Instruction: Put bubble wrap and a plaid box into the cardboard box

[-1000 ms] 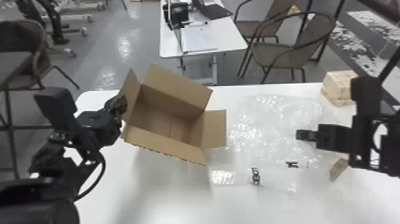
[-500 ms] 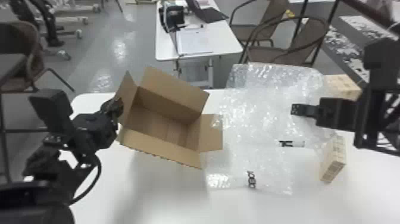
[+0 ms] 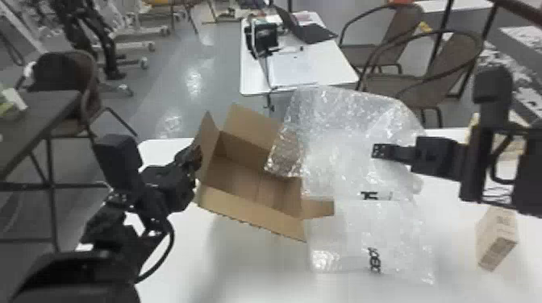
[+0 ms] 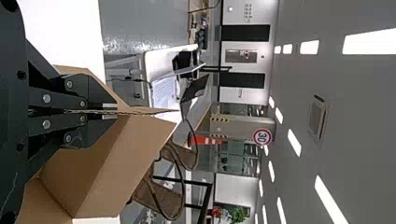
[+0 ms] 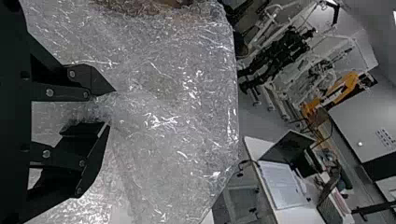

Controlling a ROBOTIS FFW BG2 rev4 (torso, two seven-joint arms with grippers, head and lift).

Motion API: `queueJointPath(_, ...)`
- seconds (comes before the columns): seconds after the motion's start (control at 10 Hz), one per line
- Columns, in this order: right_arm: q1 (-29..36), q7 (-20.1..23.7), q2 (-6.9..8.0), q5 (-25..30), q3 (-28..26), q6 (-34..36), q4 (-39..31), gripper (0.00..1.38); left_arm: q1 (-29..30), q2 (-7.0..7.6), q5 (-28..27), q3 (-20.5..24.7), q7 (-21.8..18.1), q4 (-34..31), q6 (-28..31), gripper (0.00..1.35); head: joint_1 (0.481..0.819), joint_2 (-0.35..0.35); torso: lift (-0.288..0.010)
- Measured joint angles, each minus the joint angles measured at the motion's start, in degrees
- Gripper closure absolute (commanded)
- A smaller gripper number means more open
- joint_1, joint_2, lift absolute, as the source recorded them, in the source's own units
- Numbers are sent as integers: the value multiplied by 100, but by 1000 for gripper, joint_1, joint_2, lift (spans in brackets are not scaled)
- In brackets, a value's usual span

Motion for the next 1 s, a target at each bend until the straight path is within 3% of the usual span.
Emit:
queueJointPath(0.3, -382, 885, 14, 980, 718, -537, 869, 1021, 2, 0, -17, -11, 0, 17, 0, 1227, 644, 172, -109)
queueJointPath(0.5, -744, 1694, 83, 1391, 1240, -779, 1544, 1021, 2, 0, -6, -16, 0, 45, -1, 1227, 647, 212, -109)
queueJointPath(0.7, -1096, 2925, 401, 2189, 1584, -937, 2275, 1021, -19, 16, -11, -42, 0, 63, -1, 1227, 647, 246, -109)
queueJointPath(0.8, -1195, 3081, 518, 2448, 1725, -1040, 2600, 1021, -34, 23, -12, -62, 0, 74, -4, 1227, 652, 259, -109)
queueJointPath(1.0, -1271, 3073, 607, 2576, 1917, -1226, 3020, 1021, -41, 26, -12, -73, 0, 79, -21, 1227, 665, 268, -109)
